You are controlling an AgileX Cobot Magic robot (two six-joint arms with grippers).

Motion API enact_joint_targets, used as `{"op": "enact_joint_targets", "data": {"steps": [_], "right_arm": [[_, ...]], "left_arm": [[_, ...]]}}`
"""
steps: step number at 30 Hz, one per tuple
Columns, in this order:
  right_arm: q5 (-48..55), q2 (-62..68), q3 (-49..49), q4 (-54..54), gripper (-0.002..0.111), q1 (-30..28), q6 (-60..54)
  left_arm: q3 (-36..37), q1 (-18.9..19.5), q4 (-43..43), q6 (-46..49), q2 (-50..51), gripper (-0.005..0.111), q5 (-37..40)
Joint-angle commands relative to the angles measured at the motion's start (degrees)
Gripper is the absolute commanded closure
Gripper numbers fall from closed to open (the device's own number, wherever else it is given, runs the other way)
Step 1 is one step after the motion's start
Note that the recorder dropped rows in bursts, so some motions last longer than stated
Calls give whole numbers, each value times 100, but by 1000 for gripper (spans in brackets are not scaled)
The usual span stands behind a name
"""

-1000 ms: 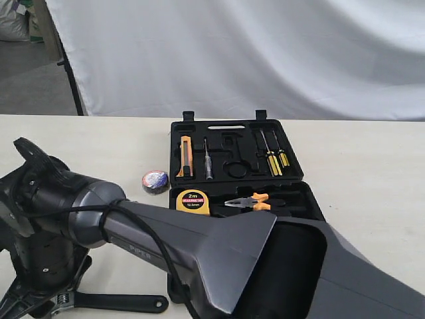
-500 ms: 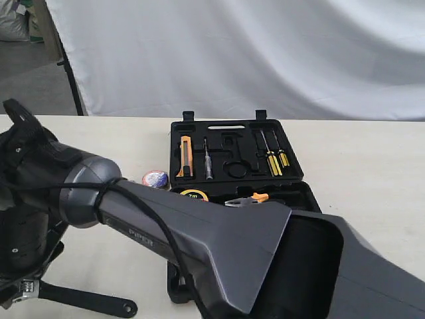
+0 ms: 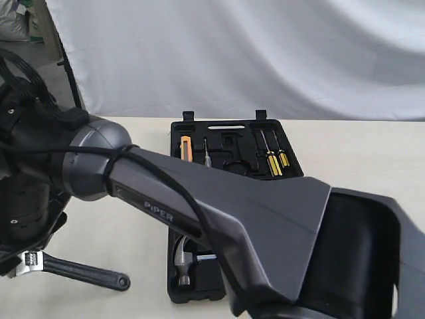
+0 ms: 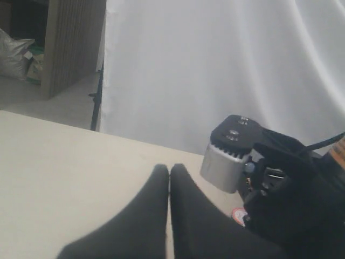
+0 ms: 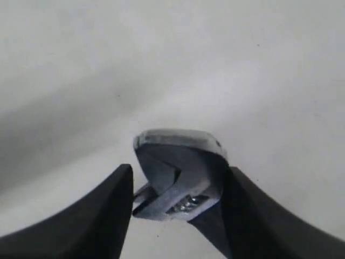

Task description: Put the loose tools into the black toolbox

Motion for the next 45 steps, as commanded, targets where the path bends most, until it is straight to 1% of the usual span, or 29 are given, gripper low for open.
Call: {"op": "enact_joint_targets", "data": {"steps": [1, 7, 12, 18, 20, 21, 23, 25, 26, 27, 29, 32, 35, 36, 37, 38, 42, 44, 45], "right_arm": [[-22, -428, 493, -309, 109, -14, 129], [-22, -809, 1017, -429, 109, -14, 177], [-22, -812, 1065, -569, 109, -14, 48], [-22, -496, 1065, -430, 109, -77, -503], [-22, -396, 1065, -20, 109, -239, -1058], [-22, -353, 1065, 284, 109, -366, -1537], [-22, -274, 1065, 1271, 109, -681, -2673], [-22, -214, 1043, 2036, 109, -973, -3875], [-22, -188, 1043, 2224, 109, -1111, -4374], [-22, -190, 1043, 2288, 109, -1210, -4587], [-22, -165, 1043, 2297, 109, -1365, -4493], [-51, -96, 1043, 2248, 109, -1411, -4114], [-474, -14, 1043, 2271, 108, -1337, -3805], [-535, 27, 1043, 2211, 104, -1306, -3766], [-609, 48, 1043, 2089, 97, -1247, -3647], [-659, 75, 1043, 1917, 87, -1181, -3536], [-996, 163, 1043, 1287, 41, -947, -3185], [-1169, 202, 1043, 1061, 32, -805, -3223], [-1258, 228, 1043, 978, 32, -731, -3335]], "left_arm": [[-15, 145, 25, -27, -18, 106, -41], [-15, 145, 25, -27, -18, 106, -41], [-15, 145, 25, -27, -18, 106, -41], [-15, 145, 25, -27, -18, 106, -41], [-15, 145, 25, -27, -18, 106, -41], [-15, 145, 25, -27, -18, 106, -41], [-15, 145, 25, -27, -18, 106, -41], [-15, 145, 25, -27, -18, 106, -41], [-15, 145, 25, -27, -18, 106, -41], [-15, 145, 25, -27, -18, 106, -41], [-15, 145, 25, -27, -18, 106, -41], [-15, 145, 25, -27, -18, 106, -41], [-15, 145, 25, -27, -18, 106, -41], [-15, 145, 25, -27, -18, 106, -41], [-15, 145, 25, -27, -18, 106, -41], [-15, 145, 25, -27, -18, 106, -41], [-15, 145, 25, -27, -18, 106, -41], [-15, 145, 25, -27, -18, 106, -41], [-15, 145, 25, -27, -18, 106, -41]]}}
